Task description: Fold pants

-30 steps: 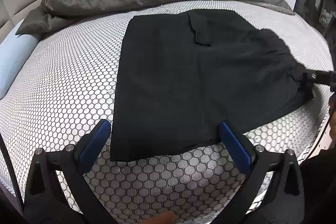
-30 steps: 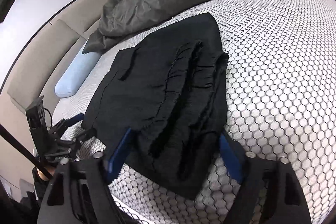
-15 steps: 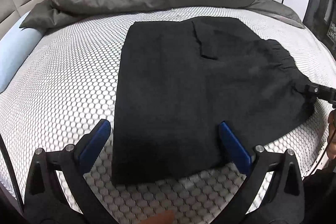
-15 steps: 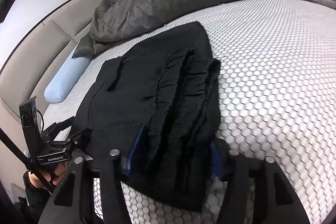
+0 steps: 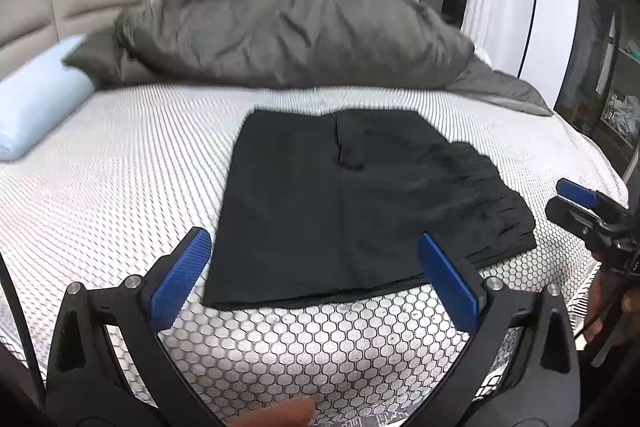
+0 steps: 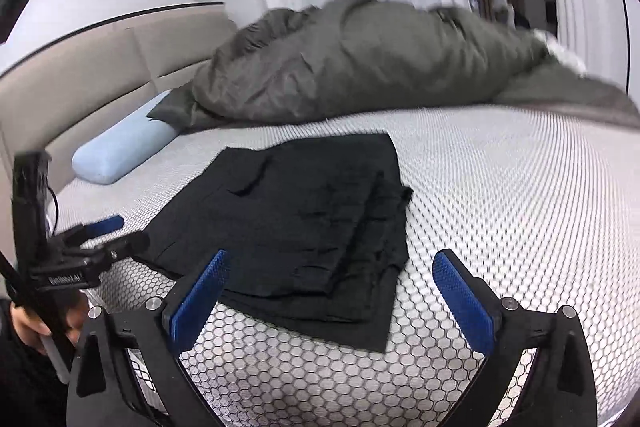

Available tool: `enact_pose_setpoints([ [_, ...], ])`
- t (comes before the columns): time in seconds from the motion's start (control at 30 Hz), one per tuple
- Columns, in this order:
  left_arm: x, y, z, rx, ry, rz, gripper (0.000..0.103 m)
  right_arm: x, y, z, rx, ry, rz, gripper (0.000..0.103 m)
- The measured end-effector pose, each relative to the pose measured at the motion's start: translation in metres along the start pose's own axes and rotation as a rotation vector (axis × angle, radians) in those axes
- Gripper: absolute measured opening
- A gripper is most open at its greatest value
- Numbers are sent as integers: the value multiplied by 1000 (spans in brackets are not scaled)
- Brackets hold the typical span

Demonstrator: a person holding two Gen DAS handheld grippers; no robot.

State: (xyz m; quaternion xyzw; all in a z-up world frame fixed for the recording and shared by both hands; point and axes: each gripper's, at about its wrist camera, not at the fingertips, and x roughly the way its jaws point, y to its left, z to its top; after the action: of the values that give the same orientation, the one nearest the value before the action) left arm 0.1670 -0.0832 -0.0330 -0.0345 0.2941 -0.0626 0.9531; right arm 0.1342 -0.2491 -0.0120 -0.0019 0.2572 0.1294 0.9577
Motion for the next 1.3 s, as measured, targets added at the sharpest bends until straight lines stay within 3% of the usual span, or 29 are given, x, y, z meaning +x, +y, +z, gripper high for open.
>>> enact_pose_setpoints([
  [0.1,-13,-1,-2,6,-54,15,103,-12,10,-3,-27,-29,20,103],
  [0.4,-20,-1,-6,11,-59,22,103,-49,22,-24,-35,-88,22,103],
  [1.3,-28,1,-9,20,-76,10,103,-50,25,-27,-71,-93,8,103],
])
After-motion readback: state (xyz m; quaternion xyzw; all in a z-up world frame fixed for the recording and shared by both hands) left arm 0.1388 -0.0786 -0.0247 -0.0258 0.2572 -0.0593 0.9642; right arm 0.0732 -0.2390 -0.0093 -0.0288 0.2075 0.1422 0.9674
